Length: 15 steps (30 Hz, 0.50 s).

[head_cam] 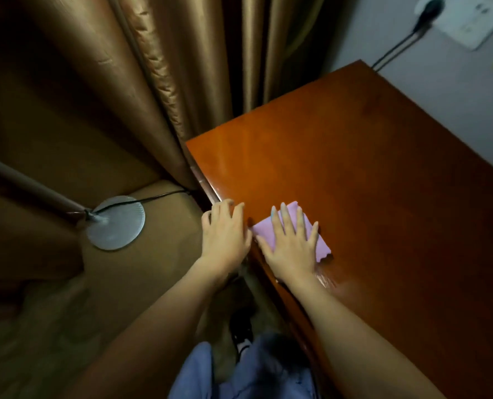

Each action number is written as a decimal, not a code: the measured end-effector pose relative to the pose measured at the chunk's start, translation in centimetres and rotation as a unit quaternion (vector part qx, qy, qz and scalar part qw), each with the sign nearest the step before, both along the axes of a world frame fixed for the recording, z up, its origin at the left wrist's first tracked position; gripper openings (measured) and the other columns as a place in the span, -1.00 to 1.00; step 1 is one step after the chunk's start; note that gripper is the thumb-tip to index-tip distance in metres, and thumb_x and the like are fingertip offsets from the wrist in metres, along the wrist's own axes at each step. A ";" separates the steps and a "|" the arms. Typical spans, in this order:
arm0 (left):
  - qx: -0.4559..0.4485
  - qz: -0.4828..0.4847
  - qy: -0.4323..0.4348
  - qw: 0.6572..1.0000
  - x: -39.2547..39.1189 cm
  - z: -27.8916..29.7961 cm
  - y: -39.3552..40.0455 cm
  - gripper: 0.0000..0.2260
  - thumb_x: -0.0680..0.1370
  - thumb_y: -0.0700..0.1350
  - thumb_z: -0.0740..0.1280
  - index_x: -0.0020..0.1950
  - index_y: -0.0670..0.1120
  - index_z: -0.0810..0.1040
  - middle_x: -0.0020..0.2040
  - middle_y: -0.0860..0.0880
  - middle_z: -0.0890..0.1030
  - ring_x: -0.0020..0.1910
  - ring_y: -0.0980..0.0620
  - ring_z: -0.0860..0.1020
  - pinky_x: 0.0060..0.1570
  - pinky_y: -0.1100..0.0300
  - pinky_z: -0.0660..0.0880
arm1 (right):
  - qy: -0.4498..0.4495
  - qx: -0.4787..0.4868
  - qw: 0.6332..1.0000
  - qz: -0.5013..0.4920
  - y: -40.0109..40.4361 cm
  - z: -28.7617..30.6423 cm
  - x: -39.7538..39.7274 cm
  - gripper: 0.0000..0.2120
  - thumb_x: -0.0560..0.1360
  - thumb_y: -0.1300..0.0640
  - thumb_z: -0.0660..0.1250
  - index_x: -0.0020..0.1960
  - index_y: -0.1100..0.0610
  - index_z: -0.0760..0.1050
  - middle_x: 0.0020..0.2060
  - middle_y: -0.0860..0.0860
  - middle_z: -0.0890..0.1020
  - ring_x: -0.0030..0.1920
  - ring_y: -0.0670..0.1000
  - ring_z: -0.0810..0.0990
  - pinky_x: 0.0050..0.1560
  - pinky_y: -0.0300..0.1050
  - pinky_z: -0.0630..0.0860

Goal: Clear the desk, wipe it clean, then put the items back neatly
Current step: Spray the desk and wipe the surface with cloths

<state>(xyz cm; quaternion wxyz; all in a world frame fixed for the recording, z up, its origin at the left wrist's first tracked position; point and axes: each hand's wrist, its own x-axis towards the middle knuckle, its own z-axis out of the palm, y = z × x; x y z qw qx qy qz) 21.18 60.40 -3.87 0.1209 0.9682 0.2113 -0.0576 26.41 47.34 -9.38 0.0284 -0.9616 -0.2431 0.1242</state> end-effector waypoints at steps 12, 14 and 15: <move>-0.024 -0.216 0.020 0.976 -11.0 0.3 -22.1 -0.58 0.62 0.00 0.10 0.48 -0.02 0.21 0.47 -0.04 0.22 0.46 -0.01 0.14 0.40 0.04 0.10 | 0.002 -0.012 0.974 -0.225 -23.5 0.3 -16.7 -0.33 0.57 -0.26 -0.28 0.54 0.10 -0.26 0.54 0.03 -0.18 0.48 0.02 -0.34 0.40 0.10 -0.33; -0.017 -0.258 0.019 0.966 -12.3 0.5 -26.2 -0.56 0.61 0.01 0.11 0.49 -0.03 0.20 0.47 -0.05 0.22 0.46 -0.01 0.14 0.39 0.05 0.11 | 0.009 0.000 0.963 -0.269 -27.3 0.1 -19.2 -0.35 0.60 -0.23 -0.18 0.54 0.09 -0.26 0.54 0.03 -0.20 0.43 -0.01 -0.39 0.39 0.09 -0.37; -0.012 -0.278 0.017 0.960 -12.9 0.6 -28.1 -0.55 0.61 0.01 0.12 0.49 -0.03 0.19 0.47 -0.05 0.21 0.46 -0.01 0.14 0.38 0.06 0.11 | 0.012 0.006 0.958 -0.288 -29.1 0.1 -20.5 -0.35 0.60 -0.22 -0.17 0.54 0.09 -0.25 0.53 0.03 -0.20 0.42 -0.03 -0.40 0.38 0.08 -0.39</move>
